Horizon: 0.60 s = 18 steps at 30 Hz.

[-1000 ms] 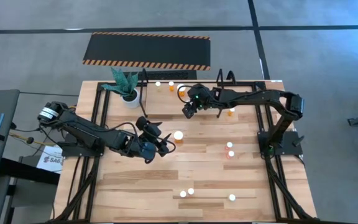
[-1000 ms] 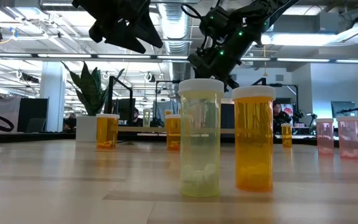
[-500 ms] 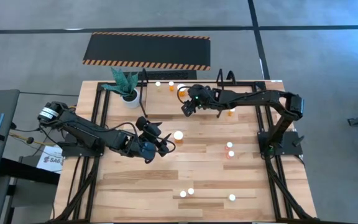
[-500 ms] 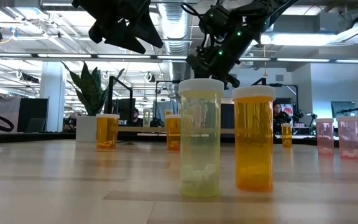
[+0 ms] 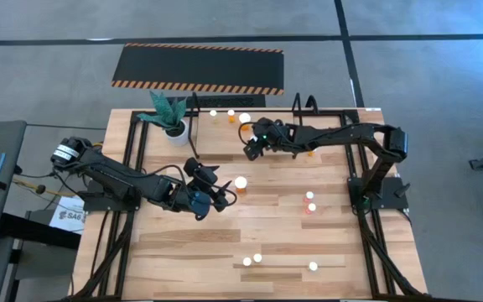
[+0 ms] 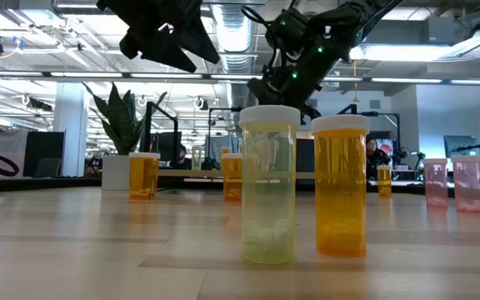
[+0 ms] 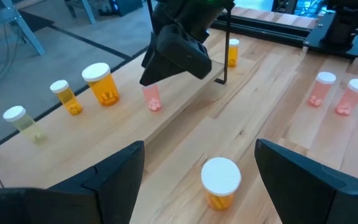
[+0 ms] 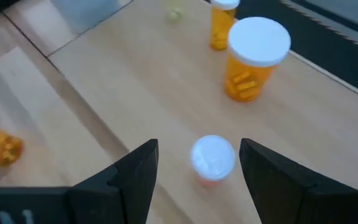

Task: Pick and place medicine bottles onto shelf by color
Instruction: Put the bottom left pink pill bottle on the shelf

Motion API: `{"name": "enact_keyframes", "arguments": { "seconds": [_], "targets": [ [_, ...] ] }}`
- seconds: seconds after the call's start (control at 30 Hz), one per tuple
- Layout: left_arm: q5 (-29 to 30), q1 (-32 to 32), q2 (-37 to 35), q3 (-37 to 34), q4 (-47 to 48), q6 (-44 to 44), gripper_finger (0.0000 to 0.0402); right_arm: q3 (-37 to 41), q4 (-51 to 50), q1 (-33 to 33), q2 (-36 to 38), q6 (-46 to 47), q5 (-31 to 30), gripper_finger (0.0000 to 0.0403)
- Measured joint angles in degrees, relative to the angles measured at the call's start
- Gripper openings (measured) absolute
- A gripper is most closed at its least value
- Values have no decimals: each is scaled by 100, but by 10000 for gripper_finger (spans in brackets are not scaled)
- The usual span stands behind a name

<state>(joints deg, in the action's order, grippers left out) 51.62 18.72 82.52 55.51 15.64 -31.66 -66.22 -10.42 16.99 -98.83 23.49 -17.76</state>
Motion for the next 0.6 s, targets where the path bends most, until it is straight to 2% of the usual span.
{"name": "enact_keyframes", "arguments": {
  "seconds": [0.6],
  "targets": [
    [-38, 2, 0, 0, -7, -74, 293, -15, 233, -42, -228, -16, -238, 250]
  ]
}}
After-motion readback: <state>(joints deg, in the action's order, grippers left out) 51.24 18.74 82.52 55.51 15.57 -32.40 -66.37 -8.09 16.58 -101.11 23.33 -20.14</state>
